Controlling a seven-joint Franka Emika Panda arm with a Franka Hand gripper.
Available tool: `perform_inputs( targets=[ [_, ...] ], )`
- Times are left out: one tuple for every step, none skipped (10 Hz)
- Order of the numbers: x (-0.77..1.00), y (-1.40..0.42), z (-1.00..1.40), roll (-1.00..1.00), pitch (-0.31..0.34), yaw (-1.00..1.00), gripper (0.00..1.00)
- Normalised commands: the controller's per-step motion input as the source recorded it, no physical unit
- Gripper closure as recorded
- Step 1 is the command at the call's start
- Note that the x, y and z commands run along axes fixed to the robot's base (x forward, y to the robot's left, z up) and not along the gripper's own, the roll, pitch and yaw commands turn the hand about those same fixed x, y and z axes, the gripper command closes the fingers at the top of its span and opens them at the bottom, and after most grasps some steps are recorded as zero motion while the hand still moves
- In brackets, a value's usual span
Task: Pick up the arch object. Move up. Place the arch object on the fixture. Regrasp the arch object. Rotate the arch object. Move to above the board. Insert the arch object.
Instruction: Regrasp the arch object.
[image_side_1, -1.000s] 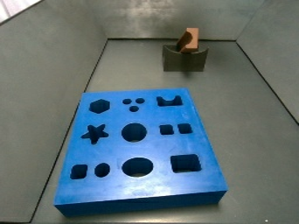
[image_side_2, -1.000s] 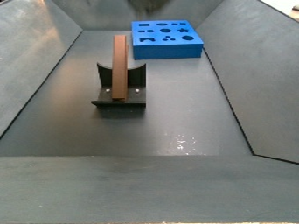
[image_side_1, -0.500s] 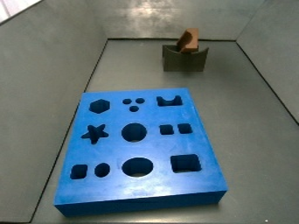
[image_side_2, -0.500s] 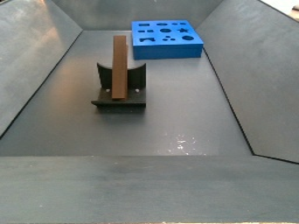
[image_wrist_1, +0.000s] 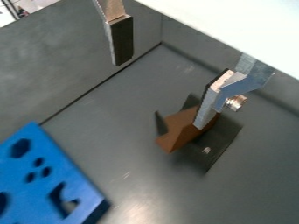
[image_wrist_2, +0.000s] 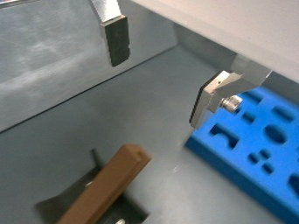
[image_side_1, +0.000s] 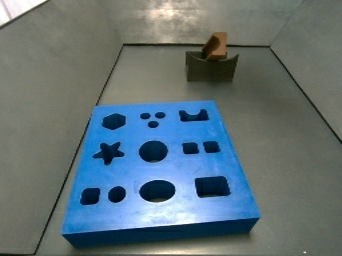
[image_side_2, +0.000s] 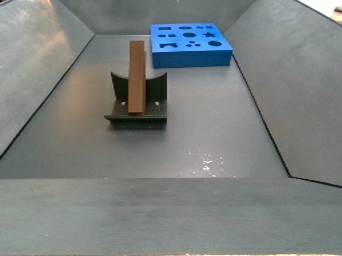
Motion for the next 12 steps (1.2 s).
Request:
perform_inputs(
  targets=[
    [0.01,-0.02,0.01,1.0,0.032,0.01,0.0],
    [0.01,-0.02,0.01,1.0,0.039,0.01,0.0],
    [0.03,-0.02,0.0,1.0,0.047,0.02,0.0],
    [0.04,-0.02,0.0,1.0,0.056,0.02,0.0],
    [0.05,-0.03,-0.01,1.0,0.062,0.02,0.0],
    [0.07,-0.03,-0.01,1.0,0.077,0.03,0.0],
    [0.08,-0.03,-0.01,1.0,0.09,0.03,0.0],
    [0.1,-0.04,-0.02,1.0,0.113,0.04,0.0],
    [0.11,-0.04,-0.01,1.0,0.132,0.05,0.0],
    [0.13,-0.05,-0.01,1.0,0.162,0.07,0.0],
    [0.14,-0.05,-0.02,1.0,0.176,0.08,0.0],
    [0.16,-0.05,-0.02,1.0,0.205,0.11,0.0]
  ],
)
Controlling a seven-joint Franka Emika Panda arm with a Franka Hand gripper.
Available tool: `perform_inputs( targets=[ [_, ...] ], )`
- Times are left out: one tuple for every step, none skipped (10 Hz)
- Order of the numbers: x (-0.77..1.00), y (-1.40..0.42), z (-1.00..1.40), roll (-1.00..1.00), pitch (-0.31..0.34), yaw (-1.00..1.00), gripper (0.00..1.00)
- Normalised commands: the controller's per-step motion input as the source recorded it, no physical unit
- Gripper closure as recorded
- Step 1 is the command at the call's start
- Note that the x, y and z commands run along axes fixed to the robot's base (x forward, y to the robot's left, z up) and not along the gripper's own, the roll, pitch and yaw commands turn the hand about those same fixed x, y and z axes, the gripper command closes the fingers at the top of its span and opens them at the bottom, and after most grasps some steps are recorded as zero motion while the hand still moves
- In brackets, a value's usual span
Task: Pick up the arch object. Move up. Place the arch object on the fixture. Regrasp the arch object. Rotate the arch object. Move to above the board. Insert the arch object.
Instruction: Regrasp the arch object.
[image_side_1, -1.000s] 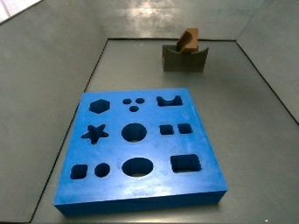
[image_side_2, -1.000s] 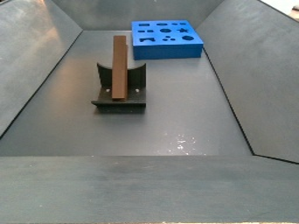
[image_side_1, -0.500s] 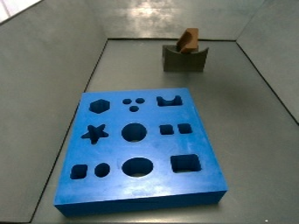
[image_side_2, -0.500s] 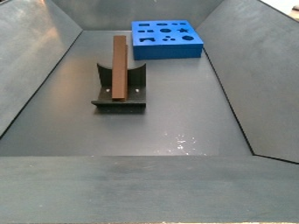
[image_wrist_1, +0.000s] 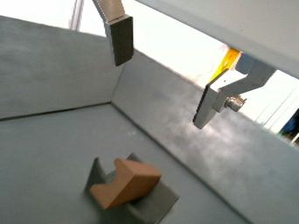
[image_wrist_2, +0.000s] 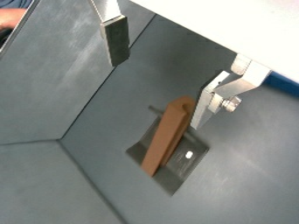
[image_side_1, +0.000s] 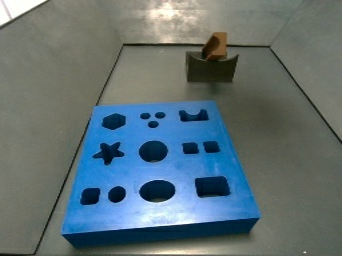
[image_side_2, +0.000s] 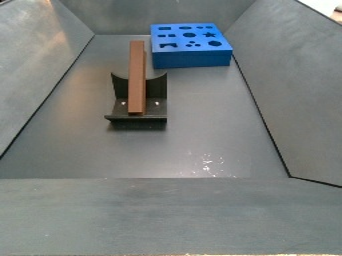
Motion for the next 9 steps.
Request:
perform_inputs(
  targets=[
    [0.18,-0.06,-0.02,1.0,0.22,0.12,0.0],
    [0.22,-0.06,-0.02,1.0,0.261,0.19,0.0],
    [0.24,-0.06,-0.02,1.0,0.279,0.22,0.0],
    [0.3,-0.06,-0.02,0.81,0.245,0.26,0.0],
    [0.34,-0.07,-0.02,0.66,0.208,0.28,0.0],
    [0.39,-0.07,-0.02,0.45,0.151,0.3,0.0],
    [0.42,-0.07,-0.02,0.35,0.126,0.3,0.0],
    [0.45,-0.05,-0.01,0.23,0.072,0.28,0.0],
    [0.46,-0.05,-0.01,0.19,0.036,0.27,0.0]
  ],
)
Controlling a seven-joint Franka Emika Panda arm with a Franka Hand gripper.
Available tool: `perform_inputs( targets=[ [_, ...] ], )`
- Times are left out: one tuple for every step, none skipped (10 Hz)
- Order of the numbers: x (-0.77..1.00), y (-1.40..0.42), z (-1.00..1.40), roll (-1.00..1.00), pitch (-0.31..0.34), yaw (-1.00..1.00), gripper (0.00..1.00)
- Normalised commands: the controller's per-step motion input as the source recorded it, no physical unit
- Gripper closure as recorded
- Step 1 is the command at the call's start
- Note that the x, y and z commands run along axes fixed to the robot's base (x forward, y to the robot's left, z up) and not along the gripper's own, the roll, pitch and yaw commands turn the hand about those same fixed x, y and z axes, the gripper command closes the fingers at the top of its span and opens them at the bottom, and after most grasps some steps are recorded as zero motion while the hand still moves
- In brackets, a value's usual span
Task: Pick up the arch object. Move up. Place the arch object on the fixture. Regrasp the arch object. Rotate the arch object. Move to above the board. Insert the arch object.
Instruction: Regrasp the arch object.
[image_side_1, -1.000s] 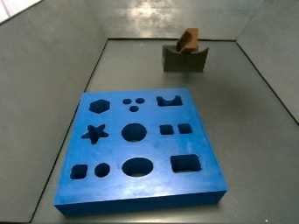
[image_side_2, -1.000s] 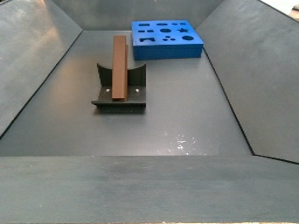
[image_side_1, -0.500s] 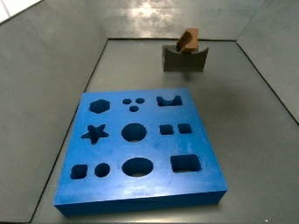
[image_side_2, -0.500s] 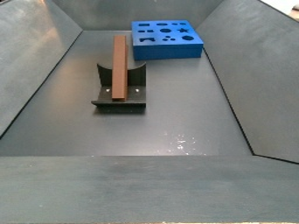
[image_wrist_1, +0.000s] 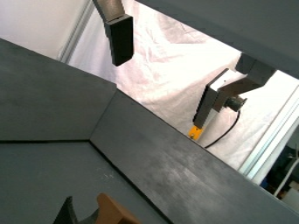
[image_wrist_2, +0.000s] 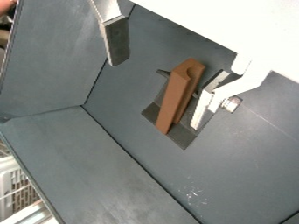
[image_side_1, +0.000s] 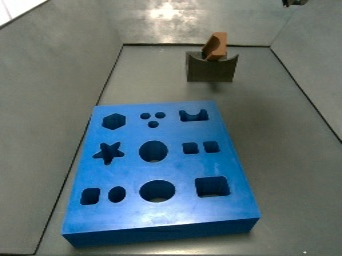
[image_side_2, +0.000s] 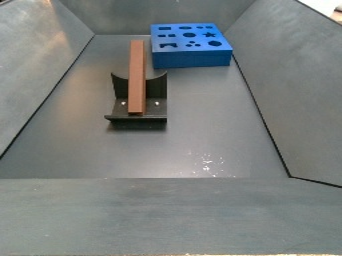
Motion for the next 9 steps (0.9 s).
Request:
perform_inputs(
  targets=[
    [0.45,-0.07,-0.02,0.19,0.007,0.24,0.0],
    [0.44,-0.06,-0.02,0.18,0.002,0.21,0.0],
    [0.44,-0.06,-0.02,0.18,-0.001,0.17,0.0],
    [0.44,-0.06,-0.02,0.18,0.0,0.15,0.0],
    [0.44,-0.06,-0.02,0.18,0.004,0.12,0.0],
    [0.43,-0.06,-0.03,0.17,0.01,0.11,0.0],
    [0.43,-0.06,-0.03,0.17,0.019,0.1,0.0],
    [0.42,-0.06,-0.03,0.16,0.028,0.09,0.0],
    [0.41,-0.06,-0.03,0.15,0.037,0.09,0.0]
  ],
)
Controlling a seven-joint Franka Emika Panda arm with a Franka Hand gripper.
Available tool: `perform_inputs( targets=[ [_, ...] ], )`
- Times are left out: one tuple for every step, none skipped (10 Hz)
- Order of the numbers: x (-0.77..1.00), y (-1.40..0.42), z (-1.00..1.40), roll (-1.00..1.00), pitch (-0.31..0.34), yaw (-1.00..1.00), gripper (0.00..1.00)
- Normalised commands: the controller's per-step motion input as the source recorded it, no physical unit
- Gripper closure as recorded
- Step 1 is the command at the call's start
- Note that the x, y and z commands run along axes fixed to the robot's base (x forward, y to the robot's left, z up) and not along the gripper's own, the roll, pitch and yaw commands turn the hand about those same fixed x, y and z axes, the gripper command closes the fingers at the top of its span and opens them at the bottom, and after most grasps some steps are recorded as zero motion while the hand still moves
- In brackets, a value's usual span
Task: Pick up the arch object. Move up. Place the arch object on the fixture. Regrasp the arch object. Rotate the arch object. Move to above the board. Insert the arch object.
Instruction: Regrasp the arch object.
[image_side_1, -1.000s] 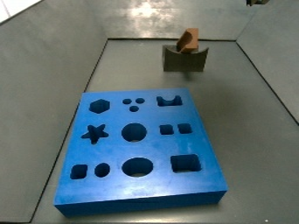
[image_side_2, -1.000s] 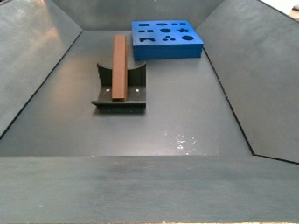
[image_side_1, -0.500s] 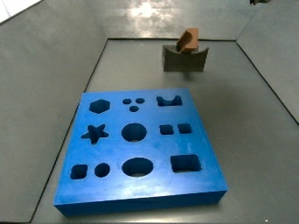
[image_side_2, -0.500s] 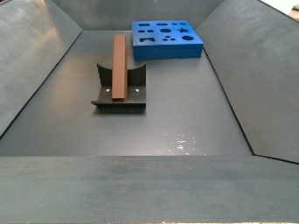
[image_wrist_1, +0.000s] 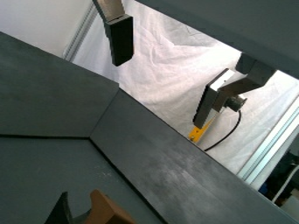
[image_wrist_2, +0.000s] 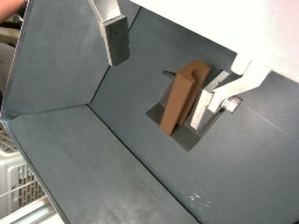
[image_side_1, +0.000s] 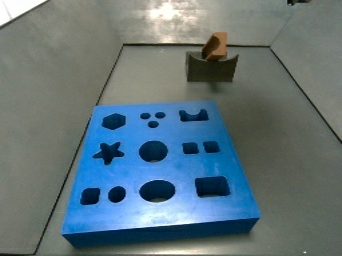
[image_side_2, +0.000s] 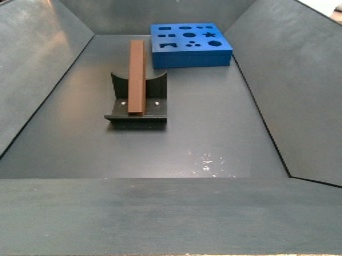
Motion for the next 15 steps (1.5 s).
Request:
perform_inputs(
  targets=[
    [0.41,-0.06,-0.04,0.14,0.046,0.1,0.0],
    [0.4,-0.06,-0.04,0.14,0.054,0.1,0.0],
    [0.4,-0.05,-0.04,0.14,0.056,0.1,0.0],
    [0.4,-0.05,-0.04,0.13,0.06,0.1,0.0],
    [0.39,-0.05,-0.03,0.13,0.062,0.1,0.0],
    [0.39,-0.05,-0.03,0.13,0.063,0.1,0.0],
    [0.39,-0.05,-0.03,0.13,0.064,0.1,0.0],
    [0.39,-0.05,-0.03,0.13,0.065,0.1,0.0],
    [0.39,-0.05,-0.03,0.13,0.065,0.11,0.0],
    [0.39,-0.05,-0.03,0.13,0.065,0.11,0.0],
    [0.39,-0.05,-0.03,0.13,0.066,0.11,0.0],
    [0.39,-0.05,-0.03,0.13,0.066,0.11,0.0],
    [0.39,-0.05,-0.03,0.13,0.066,0.11,0.0],
    [0.39,-0.05,-0.03,0.13,0.066,0.11,0.0],
    [0.39,-0.05,-0.03,0.13,0.066,0.11,0.0]
  ],
)
